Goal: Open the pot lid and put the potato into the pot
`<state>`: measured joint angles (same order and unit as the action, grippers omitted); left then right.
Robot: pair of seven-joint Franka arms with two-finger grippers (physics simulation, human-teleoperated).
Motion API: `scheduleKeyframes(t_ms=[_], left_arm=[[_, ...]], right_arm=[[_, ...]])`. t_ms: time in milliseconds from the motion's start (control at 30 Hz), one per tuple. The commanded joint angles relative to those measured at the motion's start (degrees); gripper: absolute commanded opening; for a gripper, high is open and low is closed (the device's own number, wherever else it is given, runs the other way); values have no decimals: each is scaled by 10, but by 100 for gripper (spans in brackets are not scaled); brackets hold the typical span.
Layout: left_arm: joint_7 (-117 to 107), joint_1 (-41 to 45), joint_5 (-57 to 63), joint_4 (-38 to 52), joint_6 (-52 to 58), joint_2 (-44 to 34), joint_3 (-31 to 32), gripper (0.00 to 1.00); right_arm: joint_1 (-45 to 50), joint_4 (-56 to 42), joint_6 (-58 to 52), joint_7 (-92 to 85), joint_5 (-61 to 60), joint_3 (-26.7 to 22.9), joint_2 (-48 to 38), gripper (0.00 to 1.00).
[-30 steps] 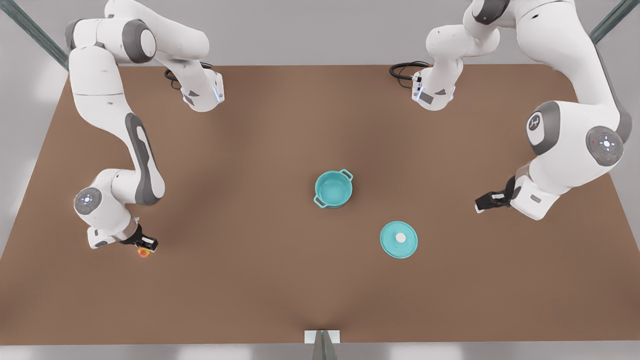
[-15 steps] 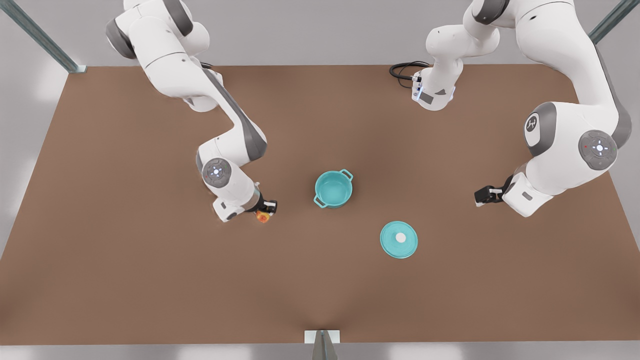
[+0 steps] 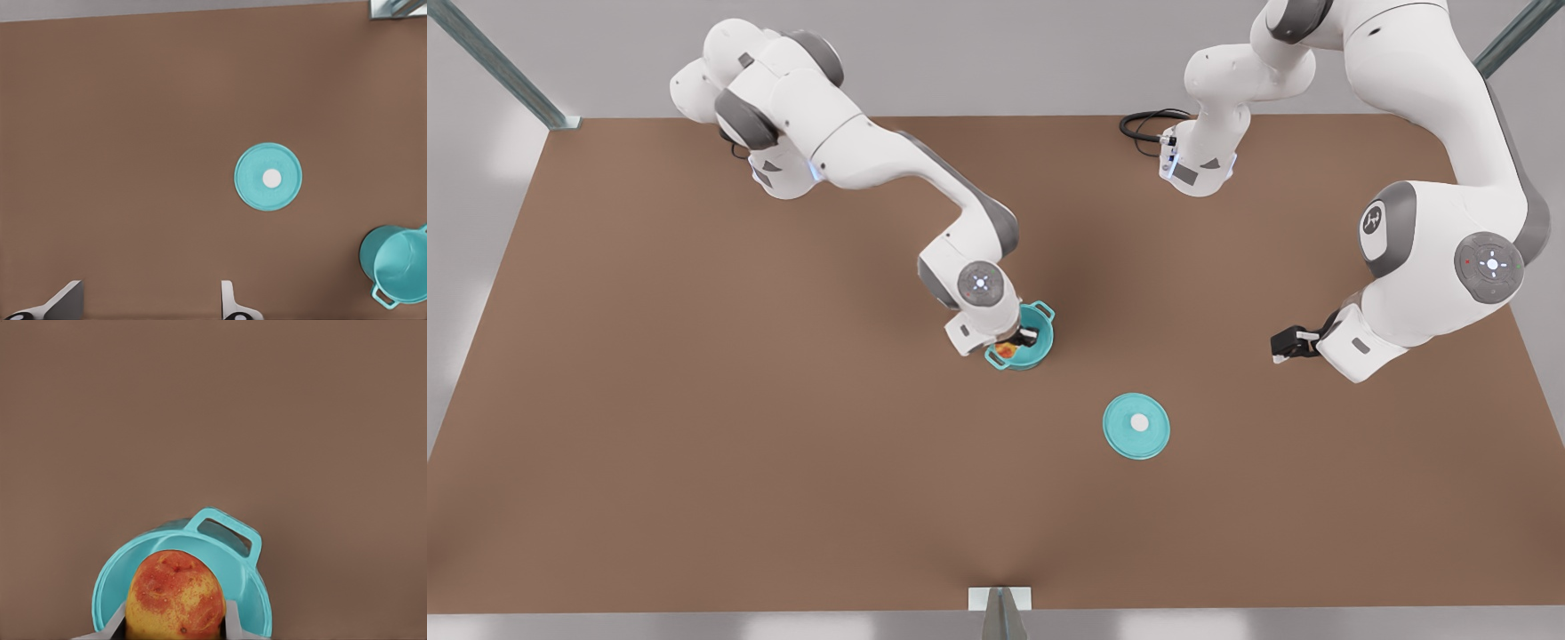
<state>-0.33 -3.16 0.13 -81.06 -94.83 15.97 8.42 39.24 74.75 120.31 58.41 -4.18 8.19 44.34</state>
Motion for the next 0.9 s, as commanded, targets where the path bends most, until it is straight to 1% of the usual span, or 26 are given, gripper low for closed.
scheduleKeyframes(t_ms=[0,33,67,267,300,333,467,500,533,567,600,633,700,733,800,867], left_arm=[[29,0,0,0,1,-1,0,100],[30,0,0,0,1,-2,0,100],[30,0,1,3,11,-4,0,100],[91,1,0,6,14,-8,3,100],[91,1,-1,8,28,-8,2,100],[91,1,-2,9,39,-9,3,100],[107,1,-1,9,42,-9,6,100],[117,1,0,12,43,-9,7,100],[118,1,1,13,43,-9,7,100],[118,1,0,13,45,-9,7,100],[117,1,-1,13,45,-9,9,100],[117,1,-1,13,45,-9,9,100],[117,1,0,13,45,-9,10,100],[115,1,0,13,46,-9,10,100],[115,1,0,13,46,-9,9,100],[117,2,-2,17,44,-9,12,100]], right_arm=[[11,-8,-2,196,1,-5,9,56],[29,-16,-1,200,1,-22,19,56],[38,-21,-1,200,0,-28,28,56],[54,-27,-1,201,-2,-29,33,57],[54,-27,-1,200,-2,-29,33,67],[54,-26,-1,198,-2,-29,33,100],[50,-25,-5,197,1,-33,28,100],[44,-15,-28,193,4,-72,-1,100],[-11,-15,-103,132,4,-74,-33,100],[-88,-14,-183,45,6,-76,-58,100],[-168,-14,-234,-58,29,-76,-84,100],[-231,41,-235,-173,51,-77,-137,100],[-311,143,-203,-354,68,-85,-212,100],[-320,170,-202,-405,68,-92,-241,100],[-320,194,-202,-435,69,-99,-265,100],[-321,197,-199,-451,68,-114,-276,100]])
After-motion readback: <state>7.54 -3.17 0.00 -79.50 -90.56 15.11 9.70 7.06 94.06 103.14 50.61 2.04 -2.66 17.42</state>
